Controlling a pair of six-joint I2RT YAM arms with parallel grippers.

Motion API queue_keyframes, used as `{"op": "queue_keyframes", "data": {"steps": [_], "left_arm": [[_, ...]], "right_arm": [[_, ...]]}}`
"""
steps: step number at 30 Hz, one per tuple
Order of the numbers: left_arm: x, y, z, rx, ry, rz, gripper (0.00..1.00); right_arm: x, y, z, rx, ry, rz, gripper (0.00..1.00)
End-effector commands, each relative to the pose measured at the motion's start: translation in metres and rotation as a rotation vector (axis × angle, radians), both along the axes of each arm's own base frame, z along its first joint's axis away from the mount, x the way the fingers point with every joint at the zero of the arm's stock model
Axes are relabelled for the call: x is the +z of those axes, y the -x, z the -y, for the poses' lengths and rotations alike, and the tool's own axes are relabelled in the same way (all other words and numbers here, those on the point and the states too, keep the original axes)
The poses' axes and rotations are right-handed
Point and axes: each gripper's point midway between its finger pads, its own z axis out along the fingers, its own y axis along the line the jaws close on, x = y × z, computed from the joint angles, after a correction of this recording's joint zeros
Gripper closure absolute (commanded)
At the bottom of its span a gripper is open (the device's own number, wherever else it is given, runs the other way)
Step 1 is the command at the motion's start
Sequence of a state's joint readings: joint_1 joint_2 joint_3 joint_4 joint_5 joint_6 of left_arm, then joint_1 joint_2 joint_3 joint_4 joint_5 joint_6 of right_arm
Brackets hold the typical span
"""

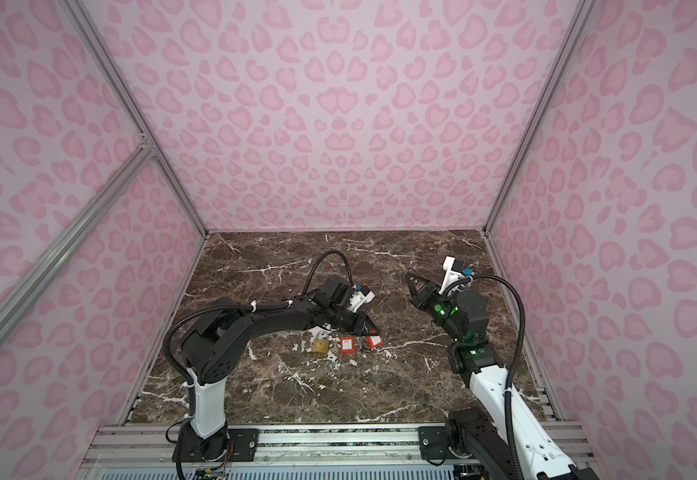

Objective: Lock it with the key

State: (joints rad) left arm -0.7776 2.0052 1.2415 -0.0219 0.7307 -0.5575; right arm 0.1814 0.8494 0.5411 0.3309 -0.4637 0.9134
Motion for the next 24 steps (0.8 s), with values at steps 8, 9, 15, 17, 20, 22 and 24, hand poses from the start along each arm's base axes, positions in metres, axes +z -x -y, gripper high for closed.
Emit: {"op": "queue_keyframes", "data": {"steps": [8,9,15,17,20,22,24], "left_arm": [[-0.014,0.014,0.017,-0.084,-0.029,-0.033,0.87],[-0.017,0.014,0.016,-0.082,-0.037,-0.041,0.87],[-0.025,0.015,0.014,-0.074,-0.06,-0.057,0.85],[-0.018,0.009,0.02,-0.075,-0.045,-0.043,0.85],[-0.02,0.009,0.021,-0.074,-0.05,-0.049,0.84],[-0.02,0.008,0.021,-0.071,-0.051,-0.044,0.84],[-0.02,0.007,0.022,-0.072,-0.051,-0.042,0.84]], "right_arm": [[-0.006,0.004,0.007,-0.029,0.005,-0.01,1.0],[-0.006,0.004,0.008,-0.033,0.005,-0.01,1.0],[-0.007,0.002,0.008,-0.031,0.004,-0.013,1.0],[-0.008,0.001,0.007,-0.027,-0.001,-0.015,1.0],[-0.007,-0.001,0.007,-0.026,-0.004,-0.01,1.0],[-0.007,-0.001,0.007,-0.026,-0.006,-0.013,1.0],[-0.007,-0.002,0.006,-0.024,-0.005,-0.013,1.0]]}}
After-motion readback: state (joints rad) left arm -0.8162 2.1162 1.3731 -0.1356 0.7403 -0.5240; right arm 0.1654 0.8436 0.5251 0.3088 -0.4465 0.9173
